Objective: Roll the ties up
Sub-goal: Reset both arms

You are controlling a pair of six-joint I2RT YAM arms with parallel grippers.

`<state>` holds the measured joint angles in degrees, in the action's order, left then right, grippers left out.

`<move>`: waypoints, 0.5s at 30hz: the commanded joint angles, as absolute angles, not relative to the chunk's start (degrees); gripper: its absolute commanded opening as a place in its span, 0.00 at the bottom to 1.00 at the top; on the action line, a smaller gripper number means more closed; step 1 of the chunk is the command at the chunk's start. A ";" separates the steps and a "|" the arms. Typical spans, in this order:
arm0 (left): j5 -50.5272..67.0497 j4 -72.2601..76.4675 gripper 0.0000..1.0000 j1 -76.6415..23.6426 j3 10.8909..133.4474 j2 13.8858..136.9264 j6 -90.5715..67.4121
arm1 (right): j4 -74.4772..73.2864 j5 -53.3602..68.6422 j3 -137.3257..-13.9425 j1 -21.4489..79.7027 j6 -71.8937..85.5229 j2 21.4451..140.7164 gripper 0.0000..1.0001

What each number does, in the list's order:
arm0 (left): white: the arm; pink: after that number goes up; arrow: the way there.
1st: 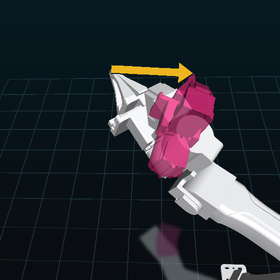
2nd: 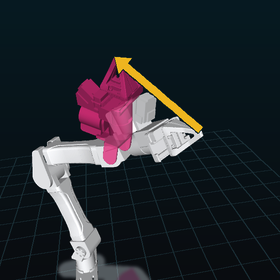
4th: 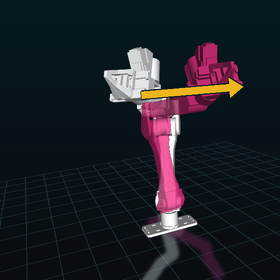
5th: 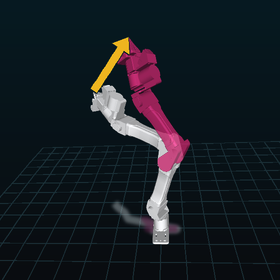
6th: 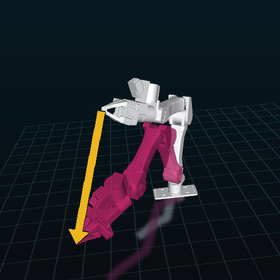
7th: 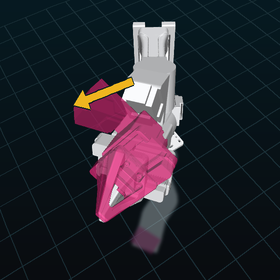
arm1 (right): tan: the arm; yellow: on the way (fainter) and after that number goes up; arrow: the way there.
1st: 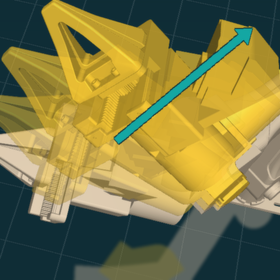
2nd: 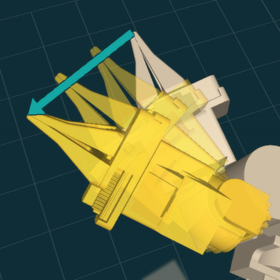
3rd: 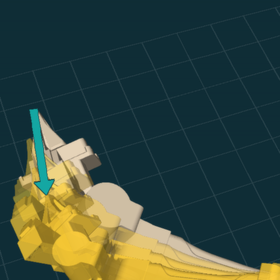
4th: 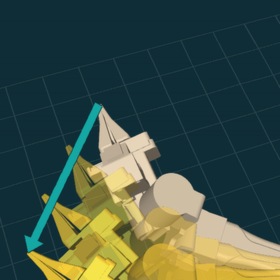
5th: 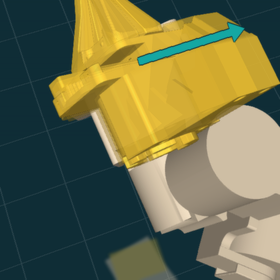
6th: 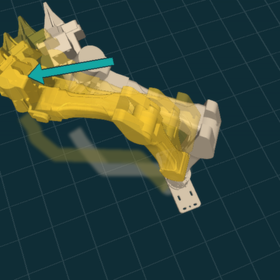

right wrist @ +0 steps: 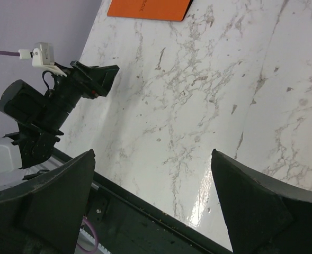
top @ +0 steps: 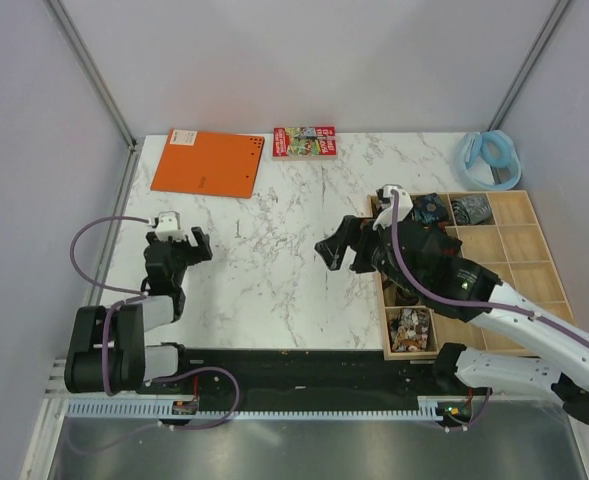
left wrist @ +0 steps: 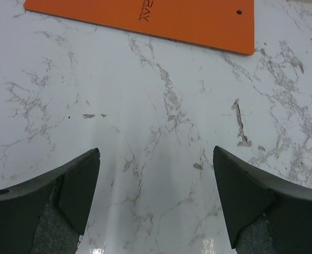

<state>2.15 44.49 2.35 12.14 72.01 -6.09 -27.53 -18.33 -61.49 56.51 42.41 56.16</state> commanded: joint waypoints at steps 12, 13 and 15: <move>10.28 65.83 1.00 2.64 12.30 82.09 -1.58 | -37.87 -44.69 -62.22 56.78 41.92 45.80 0.98; 10.28 65.22 1.00 2.64 12.39 81.83 -1.50 | -39.97 -46.74 -62.49 56.78 42.36 45.27 0.98; 10.28 65.65 1.00 2.64 12.31 82.18 -1.58 | -41.56 -51.65 -63.01 56.78 44.12 43.61 0.98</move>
